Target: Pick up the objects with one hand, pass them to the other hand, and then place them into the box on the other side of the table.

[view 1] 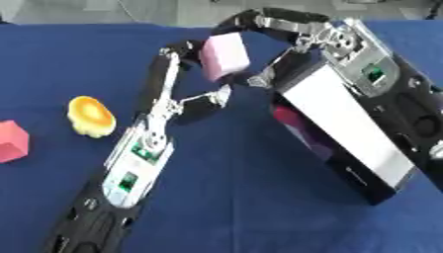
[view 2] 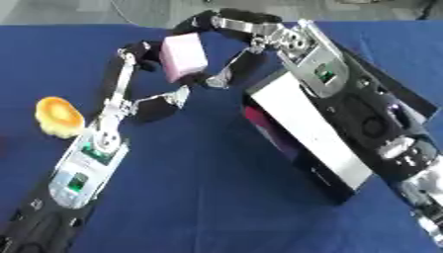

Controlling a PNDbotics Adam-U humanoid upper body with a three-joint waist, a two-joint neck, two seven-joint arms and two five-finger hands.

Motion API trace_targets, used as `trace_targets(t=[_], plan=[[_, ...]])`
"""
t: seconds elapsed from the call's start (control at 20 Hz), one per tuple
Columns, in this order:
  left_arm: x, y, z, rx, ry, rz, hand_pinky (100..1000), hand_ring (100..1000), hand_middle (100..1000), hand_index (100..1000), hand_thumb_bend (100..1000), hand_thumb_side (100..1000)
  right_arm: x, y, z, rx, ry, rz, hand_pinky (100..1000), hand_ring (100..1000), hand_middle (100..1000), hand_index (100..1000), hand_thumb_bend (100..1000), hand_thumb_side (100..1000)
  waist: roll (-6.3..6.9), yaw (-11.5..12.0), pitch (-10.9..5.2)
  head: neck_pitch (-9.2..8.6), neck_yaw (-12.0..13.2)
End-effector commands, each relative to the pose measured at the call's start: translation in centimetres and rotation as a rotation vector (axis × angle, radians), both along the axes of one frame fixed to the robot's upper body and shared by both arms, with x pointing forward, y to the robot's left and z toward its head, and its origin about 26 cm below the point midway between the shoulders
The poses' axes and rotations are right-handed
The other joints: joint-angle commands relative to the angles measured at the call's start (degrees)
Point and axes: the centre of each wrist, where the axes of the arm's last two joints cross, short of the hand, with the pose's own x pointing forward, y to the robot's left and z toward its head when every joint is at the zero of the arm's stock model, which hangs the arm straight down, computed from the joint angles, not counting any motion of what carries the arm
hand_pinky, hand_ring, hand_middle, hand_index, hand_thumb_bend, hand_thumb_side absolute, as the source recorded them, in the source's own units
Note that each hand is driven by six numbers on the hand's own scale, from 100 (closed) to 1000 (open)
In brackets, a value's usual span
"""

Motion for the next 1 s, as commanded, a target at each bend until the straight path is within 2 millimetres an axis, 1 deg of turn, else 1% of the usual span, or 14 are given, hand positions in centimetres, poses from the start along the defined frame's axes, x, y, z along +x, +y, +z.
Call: trace_targets(t=[0.05, 0.3, 0.65, 0.75, 1.0], plan=[[-0.35, -0.81, 0.90, -0.012, -0.024, -0.032, 697, 705, 505, 556, 100, 157, -0.30, -0.21, 1.53, 0.014, -0.031, -0.004, 1000, 922, 751, 836, 191, 100, -0.16, 0.0, -1.25, -0.50, -0.2], [-0.35, -0.85, 0.76, -0.009, -0.017, -0.030, 700, 710, 508, 570, 100, 146, -0.31, -0.25, 1.49, 0.038, -0.011, -0.013, 993, 893, 697, 788, 100, 100, -0.09, -0.1, -1.22, -0.47, -0.3], [-0.38, -0.93, 0.64, 0.000, -0.010, -0.030, 702, 713, 512, 580, 100, 119, -0.46, -0.14, 1.53, 0.073, 0.034, -0.010, 985, 869, 650, 748, 100, 100, -0.06, -0.2, -1.19, -0.50, -0.5], [-0.39, -0.94, 0.63, 0.000, -0.007, -0.028, 702, 714, 516, 592, 100, 101, -0.54, -0.08, 1.59, 0.074, 0.044, -0.002, 985, 867, 642, 741, 100, 100, -0.06, -0.2, -1.18, -0.48, -0.6], [-0.40, -0.97, 0.55, 0.013, 0.004, -0.027, 731, 743, 549, 643, 100, 100, -0.60, -0.14, 1.64, 0.067, 0.057, 0.010, 983, 861, 615, 714, 100, 100, -0.08, -0.2, -1.20, -0.51, -0.7]])
